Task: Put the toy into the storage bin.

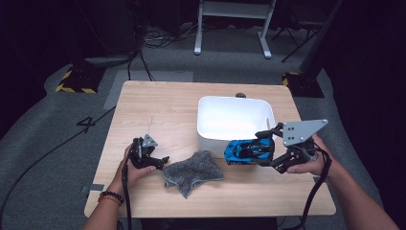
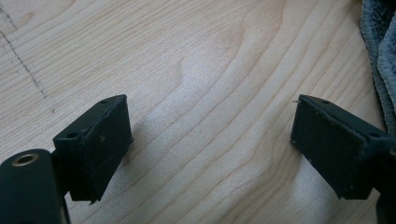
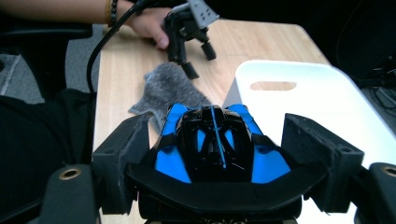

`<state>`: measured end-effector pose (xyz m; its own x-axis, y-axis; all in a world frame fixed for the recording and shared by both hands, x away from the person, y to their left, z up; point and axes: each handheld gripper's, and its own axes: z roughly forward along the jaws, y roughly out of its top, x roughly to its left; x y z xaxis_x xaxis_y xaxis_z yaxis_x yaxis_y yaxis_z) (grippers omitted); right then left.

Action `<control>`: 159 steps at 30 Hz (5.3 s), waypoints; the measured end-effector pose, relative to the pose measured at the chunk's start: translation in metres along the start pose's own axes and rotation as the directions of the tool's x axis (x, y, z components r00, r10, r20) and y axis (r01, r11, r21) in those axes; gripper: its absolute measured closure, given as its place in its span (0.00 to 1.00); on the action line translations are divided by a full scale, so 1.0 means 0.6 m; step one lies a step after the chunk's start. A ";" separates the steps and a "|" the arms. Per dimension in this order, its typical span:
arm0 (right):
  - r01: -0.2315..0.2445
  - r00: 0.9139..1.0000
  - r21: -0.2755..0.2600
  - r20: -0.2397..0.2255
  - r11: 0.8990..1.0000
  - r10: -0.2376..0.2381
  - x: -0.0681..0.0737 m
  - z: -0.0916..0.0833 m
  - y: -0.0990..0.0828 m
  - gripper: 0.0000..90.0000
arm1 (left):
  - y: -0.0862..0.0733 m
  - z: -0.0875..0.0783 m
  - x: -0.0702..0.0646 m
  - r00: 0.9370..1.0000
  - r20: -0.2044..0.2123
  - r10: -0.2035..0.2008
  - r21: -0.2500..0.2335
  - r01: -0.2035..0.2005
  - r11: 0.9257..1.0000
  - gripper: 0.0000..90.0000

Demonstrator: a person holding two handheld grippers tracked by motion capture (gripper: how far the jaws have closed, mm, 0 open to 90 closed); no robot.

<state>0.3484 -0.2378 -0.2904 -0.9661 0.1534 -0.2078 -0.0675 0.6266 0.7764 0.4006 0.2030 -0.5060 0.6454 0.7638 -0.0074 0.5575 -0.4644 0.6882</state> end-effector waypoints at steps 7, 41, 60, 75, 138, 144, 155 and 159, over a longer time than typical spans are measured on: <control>0.017 1.000 -0.027 0.010 0.999 -0.017 -0.014 -0.013 0.026 0.28 | 0.000 0.000 0.000 1.000 0.000 0.000 0.000 0.000 1.000 0.14; -0.095 0.994 0.014 0.054 0.995 0.094 -0.136 0.039 0.001 0.28 | 0.000 0.000 0.000 1.000 0.000 0.000 0.000 0.000 1.000 0.14; -0.112 0.994 0.087 0.022 0.990 0.111 -0.167 0.107 -0.023 0.28 | 0.000 0.000 0.000 1.000 0.000 0.000 0.000 0.000 1.000 0.14; -0.119 0.992 0.183 -0.010 0.976 0.123 -0.180 0.172 -0.040 0.28 | 0.000 0.000 0.000 1.000 0.000 0.000 0.000 0.000 1.000 0.14; -0.118 0.990 0.683 0.020 0.721 0.142 -0.213 0.194 -0.093 0.27 | 0.000 0.000 -0.002 1.000 -0.002 0.008 -0.007 -0.008 1.000 0.15; -0.099 0.992 0.670 0.006 0.735 0.128 -0.215 0.186 -0.102 0.27 | 0.000 0.001 -0.002 1.000 0.001 0.009 -0.006 -0.009 1.000 0.15; -0.082 0.991 0.747 -0.007 0.660 0.131 -0.212 0.165 -0.107 0.27 | 0.000 0.001 -0.002 1.000 0.003 0.010 -0.004 -0.010 1.000 0.15; -0.066 0.994 0.732 -0.011 0.678 0.108 -0.210 0.160 -0.104 0.27 | 0.000 0.001 -0.002 1.000 0.003 0.010 -0.004 -0.010 1.000 0.15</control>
<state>0.4979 -0.2229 -0.3698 -0.9703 0.2120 -0.1168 0.2002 0.9742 0.1046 0.4003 0.2019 -0.5061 0.6529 0.7575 -0.0027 0.5484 -0.4703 0.6914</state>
